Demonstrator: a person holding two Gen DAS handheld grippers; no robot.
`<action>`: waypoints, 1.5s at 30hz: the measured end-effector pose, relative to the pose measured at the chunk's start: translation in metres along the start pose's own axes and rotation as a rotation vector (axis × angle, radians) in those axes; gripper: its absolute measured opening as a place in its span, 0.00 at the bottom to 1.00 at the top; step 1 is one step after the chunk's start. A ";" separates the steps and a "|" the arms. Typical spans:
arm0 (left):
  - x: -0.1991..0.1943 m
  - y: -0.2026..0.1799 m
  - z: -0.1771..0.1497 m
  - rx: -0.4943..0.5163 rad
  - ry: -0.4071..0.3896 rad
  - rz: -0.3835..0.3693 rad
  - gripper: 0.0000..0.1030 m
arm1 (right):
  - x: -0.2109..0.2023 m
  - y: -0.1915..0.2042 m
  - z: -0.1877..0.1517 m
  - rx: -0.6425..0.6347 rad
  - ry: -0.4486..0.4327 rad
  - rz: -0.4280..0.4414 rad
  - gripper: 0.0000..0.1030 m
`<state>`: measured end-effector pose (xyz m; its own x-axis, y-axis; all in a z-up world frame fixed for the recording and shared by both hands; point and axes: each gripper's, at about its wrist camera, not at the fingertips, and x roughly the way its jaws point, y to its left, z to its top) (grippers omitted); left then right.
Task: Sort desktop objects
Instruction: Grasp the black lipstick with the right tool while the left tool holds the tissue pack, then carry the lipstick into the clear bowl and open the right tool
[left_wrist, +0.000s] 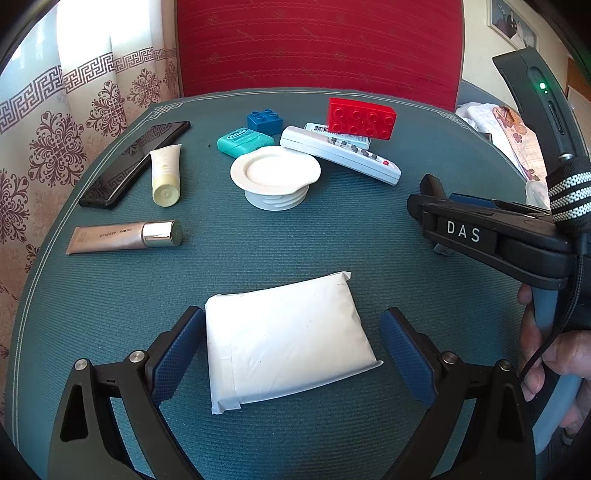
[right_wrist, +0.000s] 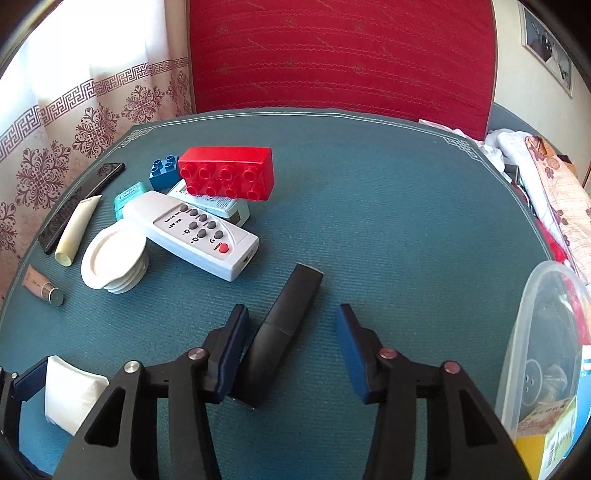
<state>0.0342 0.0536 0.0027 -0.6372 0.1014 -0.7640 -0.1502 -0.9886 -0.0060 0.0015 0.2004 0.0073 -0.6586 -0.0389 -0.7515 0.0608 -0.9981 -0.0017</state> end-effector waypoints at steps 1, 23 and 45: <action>0.000 -0.001 0.000 0.001 0.000 0.001 0.95 | 0.000 0.000 0.000 0.000 -0.002 -0.001 0.46; -0.006 0.014 0.001 -0.075 -0.046 -0.053 0.76 | -0.021 -0.011 -0.022 0.055 0.003 0.021 0.22; -0.013 0.027 -0.004 -0.158 -0.059 -0.143 0.74 | -0.081 -0.026 -0.033 0.101 -0.109 0.076 0.22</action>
<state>0.0417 0.0247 0.0100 -0.6619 0.2435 -0.7089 -0.1250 -0.9684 -0.2159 0.0781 0.2313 0.0463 -0.7330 -0.1136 -0.6707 0.0414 -0.9916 0.1227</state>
